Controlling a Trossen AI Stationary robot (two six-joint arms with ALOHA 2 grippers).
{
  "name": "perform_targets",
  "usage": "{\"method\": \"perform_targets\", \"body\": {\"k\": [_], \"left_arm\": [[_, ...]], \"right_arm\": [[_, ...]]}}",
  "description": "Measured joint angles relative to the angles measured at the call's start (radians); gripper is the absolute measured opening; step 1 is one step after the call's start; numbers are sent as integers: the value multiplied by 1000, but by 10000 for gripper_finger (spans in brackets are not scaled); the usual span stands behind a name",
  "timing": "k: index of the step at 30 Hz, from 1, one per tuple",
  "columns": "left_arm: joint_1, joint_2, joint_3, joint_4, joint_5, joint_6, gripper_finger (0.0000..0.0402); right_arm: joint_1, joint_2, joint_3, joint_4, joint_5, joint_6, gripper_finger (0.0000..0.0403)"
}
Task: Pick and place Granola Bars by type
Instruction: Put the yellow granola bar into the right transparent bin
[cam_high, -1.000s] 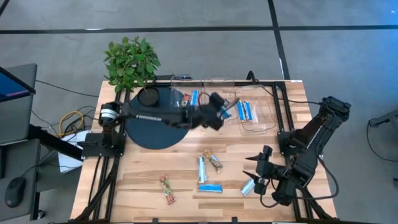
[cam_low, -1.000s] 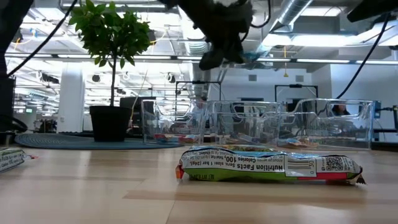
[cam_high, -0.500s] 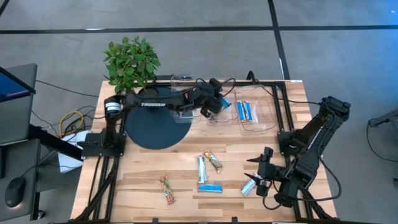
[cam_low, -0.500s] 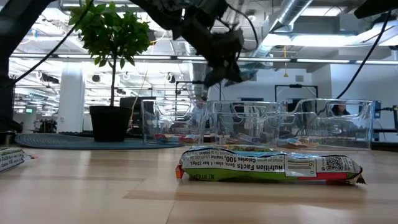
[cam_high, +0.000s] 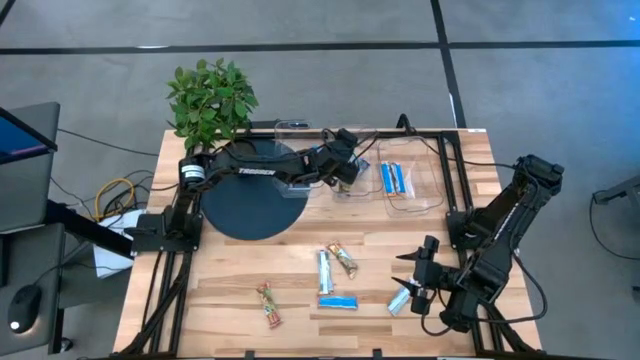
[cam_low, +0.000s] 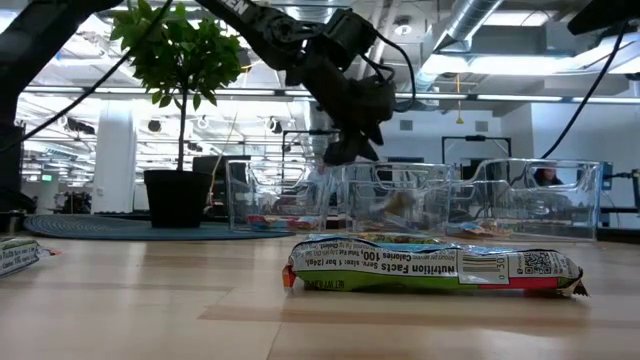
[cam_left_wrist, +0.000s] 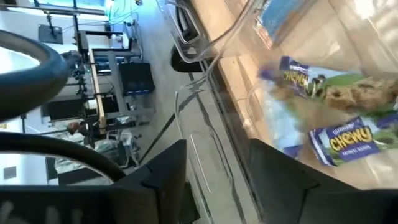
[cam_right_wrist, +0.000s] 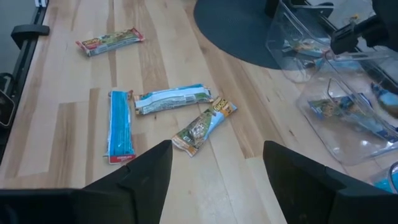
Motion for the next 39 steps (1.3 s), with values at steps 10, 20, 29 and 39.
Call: {"method": "perform_targets", "body": {"k": [10,20,29,39], "left_arm": [[-72,-12,0,1,-191,53,208],[-265,-158,0,-344,-220,-281,209],[-482,-298,0,-800,70,-918,209],[-726,-301,-78,-875,27,-1194,209]], "right_arm": [[0,0,0,-1,0,0,244],[0,43,-2,-13,-2,43,244],[-14,149,-2,-9,-3,34,244],[-131,243,-2,272,-102,-238,244]]}}
